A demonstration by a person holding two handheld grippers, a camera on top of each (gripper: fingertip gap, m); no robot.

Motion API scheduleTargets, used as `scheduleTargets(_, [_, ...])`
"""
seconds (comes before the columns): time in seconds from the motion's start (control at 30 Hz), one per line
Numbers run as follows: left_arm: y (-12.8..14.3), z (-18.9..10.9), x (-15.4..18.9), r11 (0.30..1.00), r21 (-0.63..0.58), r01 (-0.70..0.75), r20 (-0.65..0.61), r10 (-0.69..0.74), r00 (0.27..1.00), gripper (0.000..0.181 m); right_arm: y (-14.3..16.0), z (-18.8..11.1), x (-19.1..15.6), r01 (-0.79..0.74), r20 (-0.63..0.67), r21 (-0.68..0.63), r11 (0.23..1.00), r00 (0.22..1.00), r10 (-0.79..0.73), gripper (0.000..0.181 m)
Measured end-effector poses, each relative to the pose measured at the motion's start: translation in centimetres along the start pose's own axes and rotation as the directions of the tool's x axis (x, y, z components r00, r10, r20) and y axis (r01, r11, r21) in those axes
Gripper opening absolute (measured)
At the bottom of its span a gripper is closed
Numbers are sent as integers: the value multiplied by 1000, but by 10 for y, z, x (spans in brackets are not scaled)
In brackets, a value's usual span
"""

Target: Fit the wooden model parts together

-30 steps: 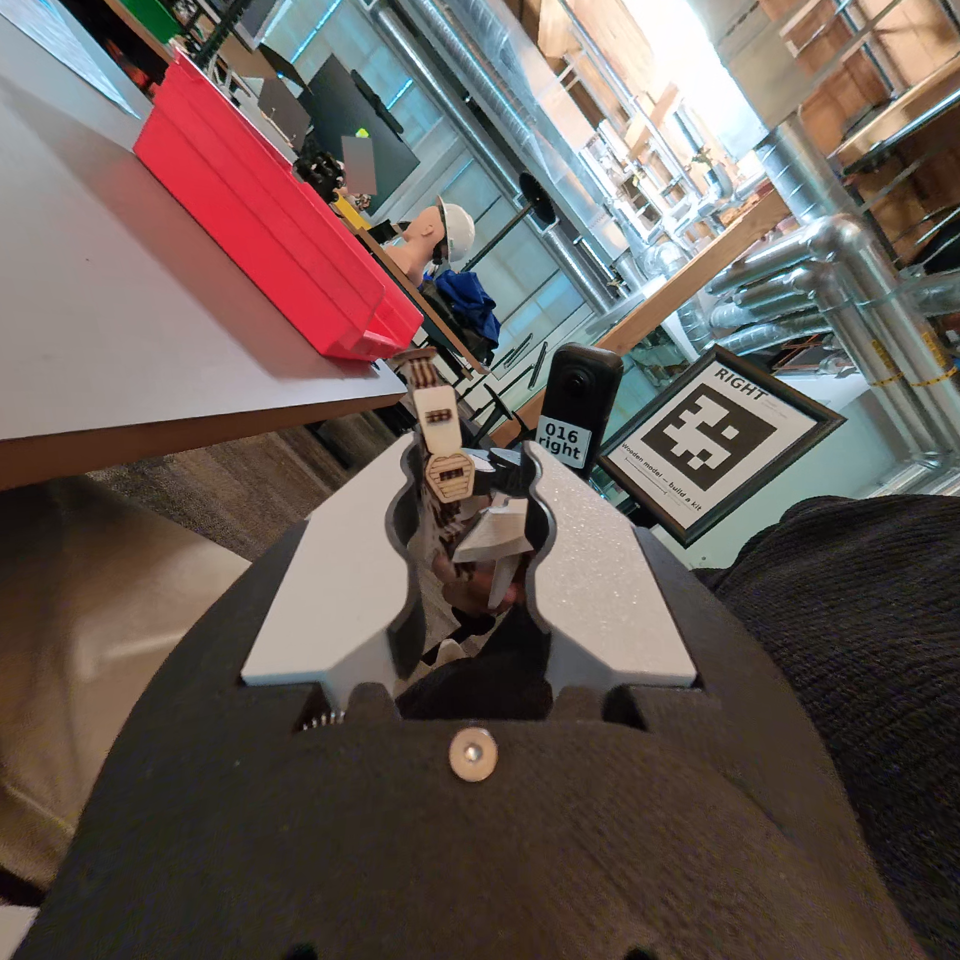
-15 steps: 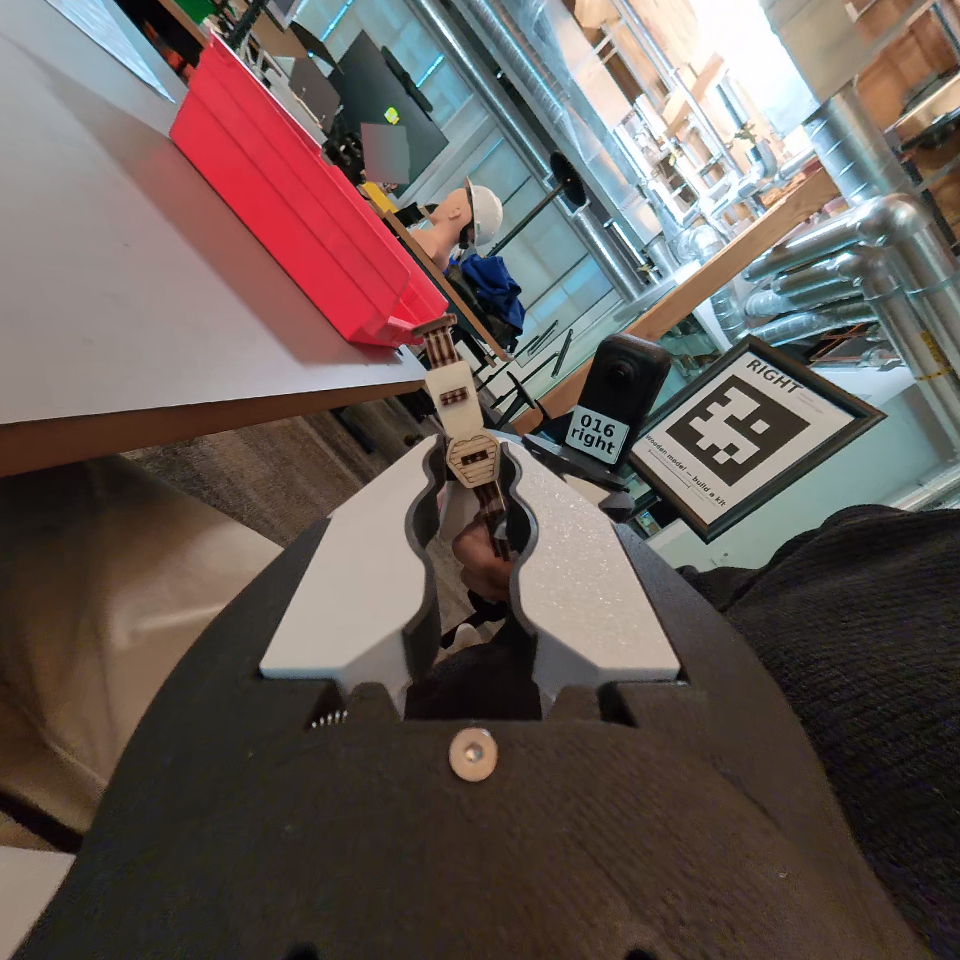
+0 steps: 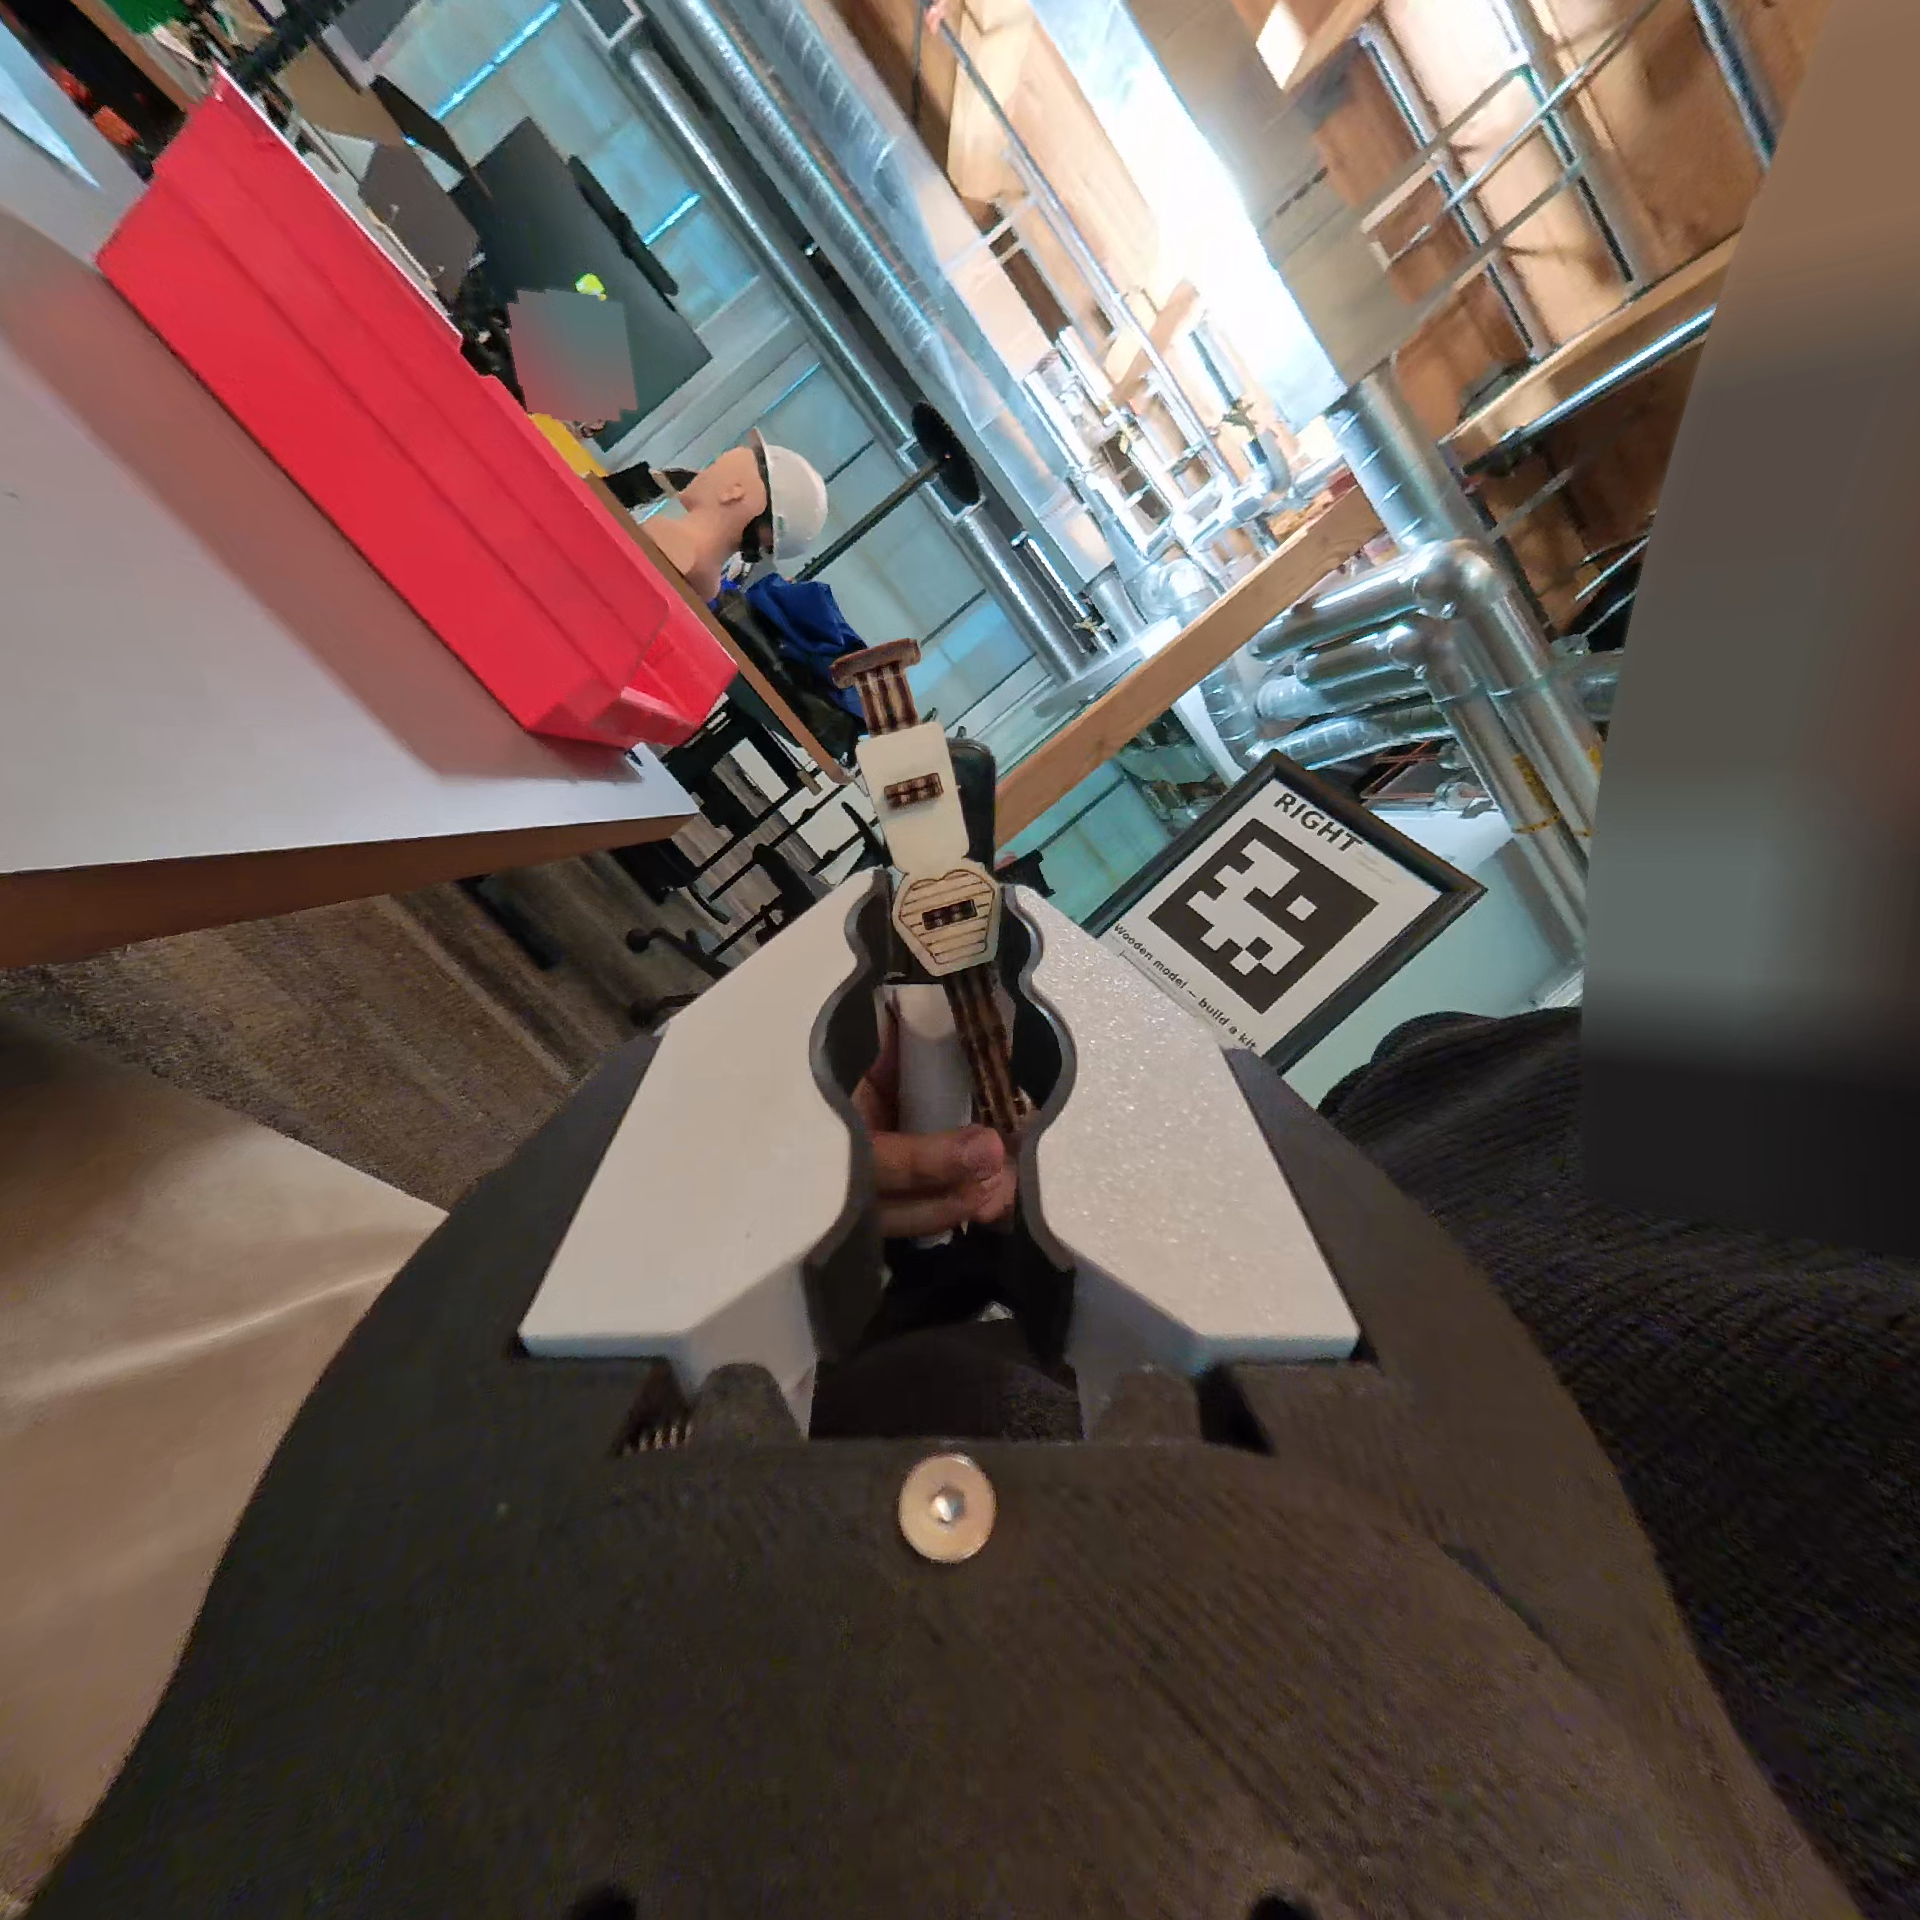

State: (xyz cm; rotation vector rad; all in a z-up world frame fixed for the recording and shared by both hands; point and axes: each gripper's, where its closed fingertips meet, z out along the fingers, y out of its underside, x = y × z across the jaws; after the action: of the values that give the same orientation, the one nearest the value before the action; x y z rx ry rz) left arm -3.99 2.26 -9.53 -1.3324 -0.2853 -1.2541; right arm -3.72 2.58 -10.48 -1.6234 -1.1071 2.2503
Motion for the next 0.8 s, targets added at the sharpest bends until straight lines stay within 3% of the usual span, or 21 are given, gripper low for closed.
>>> scheduleTargets(0.17, [11, 7, -1, 999, -40, -17, 5, 18, 1000, 18, 5, 1, -3, -60, 47, -25, 998, 997, 61, 9])
scheduleTargets(0.27, [12, 8, -3, 998, -50, -30, 22, 31, 999, 19, 5, 0, -1, -53, 40, -26, 998, 998, 54, 7])
scheduleTargets(0.33, [10, 8, -4, 999, -43, -33, 31, 35, 999, 35, 2, -3, 0, -45, 35, -8, 999, 998, 45, 7])
scheduleTargets(0.43, [4, 4, -5, 999, -31, -37, 45, 39, 998, 41, -3, -8, 0, -32, 31, 12, 999, 999, 32, 7])
scheduleTargets(0.5, [1, 1, -7, 998, -35, -56, 71, 58, 996, 37, -4, -10, 0, -11, 21, 9, 1000, 1000, 11, 7])
scheduleTargets(0.67, [-3, -4, -5, 994, -56, -94, 86, 99, 991, 2, 0, -11, -2, 16, 14, -8, 1000, 1000, -16, 7])
scheduleTargets(0.8, [3, -2, -5, 990, -105, -90, 91, 100, 991, 0, 1, -10, -1, 5, 17, -14, 1000, 1000, -5, 7])
